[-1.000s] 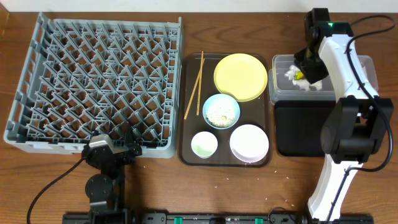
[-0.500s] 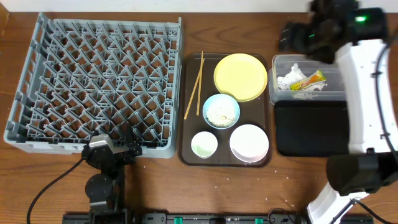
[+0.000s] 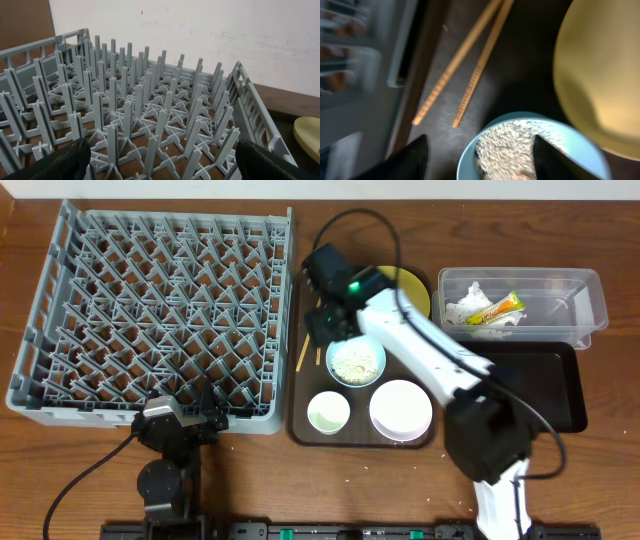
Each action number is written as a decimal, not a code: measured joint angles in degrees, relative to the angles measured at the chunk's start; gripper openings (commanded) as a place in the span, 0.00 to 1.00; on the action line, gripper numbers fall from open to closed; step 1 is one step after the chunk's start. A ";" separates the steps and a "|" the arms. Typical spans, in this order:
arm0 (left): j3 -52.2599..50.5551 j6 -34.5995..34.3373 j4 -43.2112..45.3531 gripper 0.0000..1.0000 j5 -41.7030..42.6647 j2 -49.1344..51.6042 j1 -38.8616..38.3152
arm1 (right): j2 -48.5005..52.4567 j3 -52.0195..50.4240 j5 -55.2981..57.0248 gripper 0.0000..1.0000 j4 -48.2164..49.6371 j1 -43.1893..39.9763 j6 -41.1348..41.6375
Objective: Sort waste into correct bins and load items into the dishwasher
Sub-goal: 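Grasp the light-blue rice bowl rim with the right gripper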
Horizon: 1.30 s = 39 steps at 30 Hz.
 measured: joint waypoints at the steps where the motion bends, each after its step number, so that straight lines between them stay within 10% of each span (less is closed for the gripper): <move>1: 0.00 0.00 0.00 0.93 0.00 0.00 0.00 | 1.68 -0.11 0.68 0.46 0.00 0.90 0.85; 10: 0.00 0.00 0.00 0.93 0.00 0.00 0.00 | 7.08 -0.22 4.50 0.31 -0.24 5.25 7.21; 17: 0.00 0.00 0.00 0.93 0.00 0.00 0.00 | 8.26 -0.26 5.97 0.01 -0.61 6.14 9.33; 31: 0.00 0.00 0.00 0.93 0.00 0.00 0.00 | 5.20 -0.26 6.51 0.01 -5.05 5.88 4.00; 39: 0.00 0.00 0.00 0.93 0.00 0.00 0.00 | -14.95 -0.22 5.27 0.01 -9.64 -1.44 -3.13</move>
